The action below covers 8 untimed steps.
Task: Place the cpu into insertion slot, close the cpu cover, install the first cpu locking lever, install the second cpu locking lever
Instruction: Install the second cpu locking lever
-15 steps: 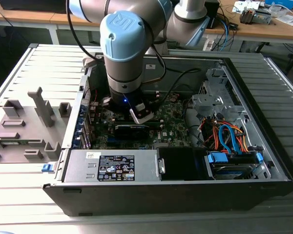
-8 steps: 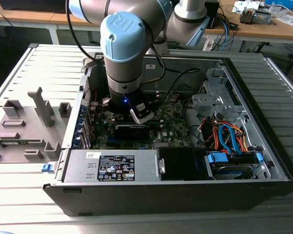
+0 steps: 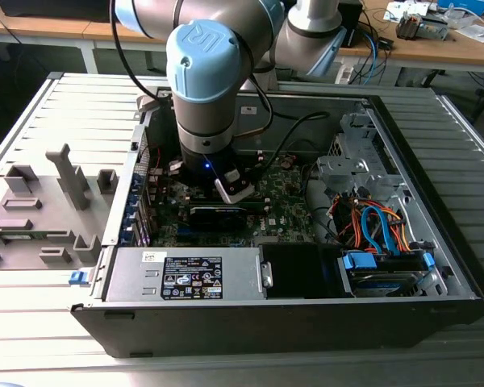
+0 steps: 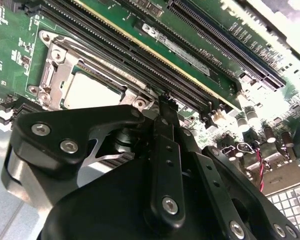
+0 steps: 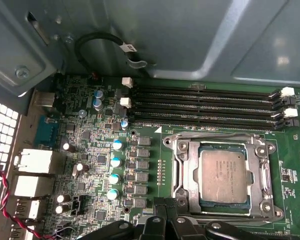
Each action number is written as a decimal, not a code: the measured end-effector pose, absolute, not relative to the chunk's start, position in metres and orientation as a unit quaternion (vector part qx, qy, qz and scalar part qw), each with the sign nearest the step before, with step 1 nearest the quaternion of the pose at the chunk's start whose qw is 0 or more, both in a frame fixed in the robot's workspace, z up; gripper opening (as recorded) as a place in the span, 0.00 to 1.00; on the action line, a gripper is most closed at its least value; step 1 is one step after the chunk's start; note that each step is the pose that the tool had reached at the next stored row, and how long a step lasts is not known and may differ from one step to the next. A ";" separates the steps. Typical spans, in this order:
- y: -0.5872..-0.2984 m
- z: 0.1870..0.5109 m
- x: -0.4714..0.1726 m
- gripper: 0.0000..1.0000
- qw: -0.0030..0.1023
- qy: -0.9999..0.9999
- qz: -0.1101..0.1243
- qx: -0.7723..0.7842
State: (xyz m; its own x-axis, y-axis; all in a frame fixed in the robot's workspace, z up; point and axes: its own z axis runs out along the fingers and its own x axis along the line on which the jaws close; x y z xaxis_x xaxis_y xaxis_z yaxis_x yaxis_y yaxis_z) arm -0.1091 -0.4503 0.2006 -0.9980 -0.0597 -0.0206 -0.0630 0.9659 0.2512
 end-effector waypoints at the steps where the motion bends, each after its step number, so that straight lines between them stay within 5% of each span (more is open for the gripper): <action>1: -0.450 0.200 -0.109 0.11 0.006 0.991 0.127 -0.031; 8: -0.449 0.198 -0.109 0.11 0.006 0.991 0.127 -0.033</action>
State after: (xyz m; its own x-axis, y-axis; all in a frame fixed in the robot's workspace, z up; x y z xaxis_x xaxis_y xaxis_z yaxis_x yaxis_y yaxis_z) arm -0.1092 -0.4492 0.1983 -0.9977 -0.0645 -0.0207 -0.0676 0.9654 0.2518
